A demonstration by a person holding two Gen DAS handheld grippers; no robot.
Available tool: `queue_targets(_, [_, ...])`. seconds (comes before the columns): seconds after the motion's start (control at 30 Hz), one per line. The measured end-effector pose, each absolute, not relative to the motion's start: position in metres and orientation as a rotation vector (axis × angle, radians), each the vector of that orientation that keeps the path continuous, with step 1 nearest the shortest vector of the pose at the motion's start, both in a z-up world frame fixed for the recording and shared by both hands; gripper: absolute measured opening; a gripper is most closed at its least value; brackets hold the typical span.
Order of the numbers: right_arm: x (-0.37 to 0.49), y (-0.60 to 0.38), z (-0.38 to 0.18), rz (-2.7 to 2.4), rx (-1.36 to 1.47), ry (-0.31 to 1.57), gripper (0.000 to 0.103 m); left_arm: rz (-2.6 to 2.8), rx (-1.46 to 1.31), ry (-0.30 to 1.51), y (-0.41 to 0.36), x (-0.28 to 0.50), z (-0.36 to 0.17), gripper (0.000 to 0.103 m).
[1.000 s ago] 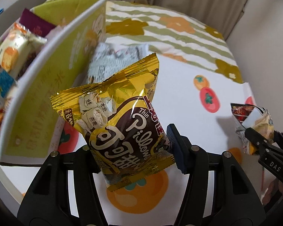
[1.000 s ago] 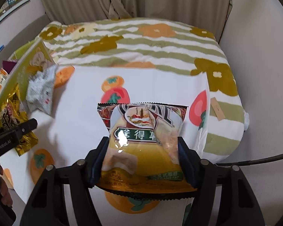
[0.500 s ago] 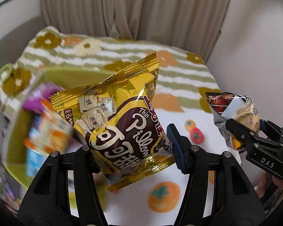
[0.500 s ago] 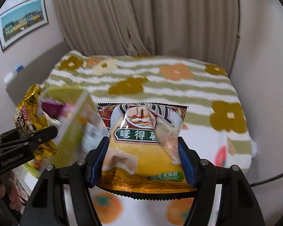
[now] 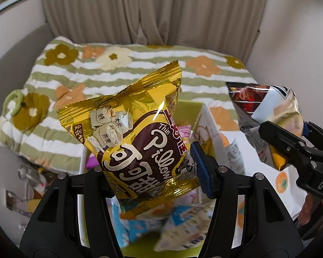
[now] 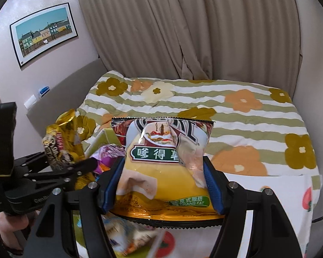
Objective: Organize snacks
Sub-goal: 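Carry both bags over the box and release them inside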
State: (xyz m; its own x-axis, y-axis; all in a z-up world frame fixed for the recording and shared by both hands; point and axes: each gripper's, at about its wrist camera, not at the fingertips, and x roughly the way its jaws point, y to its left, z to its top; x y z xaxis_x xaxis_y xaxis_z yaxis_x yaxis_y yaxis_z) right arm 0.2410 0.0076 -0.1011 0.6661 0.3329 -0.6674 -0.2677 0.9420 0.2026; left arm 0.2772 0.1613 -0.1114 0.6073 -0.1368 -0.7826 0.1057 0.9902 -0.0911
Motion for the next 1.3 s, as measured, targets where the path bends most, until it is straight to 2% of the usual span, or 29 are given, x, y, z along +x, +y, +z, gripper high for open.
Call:
queue_targets(0.23, [0.260, 0.029, -0.110, 0.279, 0.101, 0.807, 0.065, -0.266, -0.058, 0.981, 0.166, 0.326, -0.132, 0.055])
queue_targets(0.3, [0.263, 0.027, -0.112, 0.264, 0.099, 0.819, 0.065, -0.272, -0.051, 1.002, 0.162, 0.334, -0.139, 0.066])
queue_targets(0.33, [0.266, 0.025, -0.113, 0.258, 0.098, 0.824, 0.065, -0.268, -0.053, 1.013, 0.162, 0.337, -0.142, 0.085])
queue_targets(0.37, [0.267, 0.025, -0.114, 0.254, 0.097, 0.826, 0.065, -0.249, -0.063, 1.010, 0.164, 0.338, -0.144, 0.096])
queue_targets(0.43, [0.272, 0.020, -0.117, 0.252, 0.099, 0.835, 0.065, -0.222, -0.081, 1.008, 0.168, 0.337, -0.147, 0.103])
queue_targets(0.57, [0.283, 0.012, -0.127, 0.268, 0.110, 0.864, 0.065, -0.201, -0.151, 1.013, 0.184, 0.330, -0.145, 0.103])
queue_targets(0.93, [0.317, 0.043, -0.137, 0.384, 0.068, 0.919, 0.067, -0.096, -0.131, 0.970, 0.213, 0.317, -0.133, 0.103])
queue_targets(1.0, [0.323, 0.051, -0.142, 0.401, 0.067, 0.934, 0.073, -0.073, -0.112, 0.965, 0.216, 0.314, -0.133, 0.103])
queue_targets(1.1, [0.325, 0.058, -0.147, 0.424, 0.076, 0.928, 0.099, -0.045, -0.089, 0.962, 0.219, 0.310, -0.137, 0.102])
queue_targets(1.13, [0.324, 0.059, -0.148, 0.428, 0.078, 0.924, 0.102, -0.036, -0.085, 0.964, 0.220, 0.309, -0.139, 0.102])
queue_targets(1.3, [0.315, 0.060, -0.153, 0.424, 0.064, 0.924, 0.102, -0.033, -0.088, 0.979, 0.223, 0.302, -0.146, 0.102])
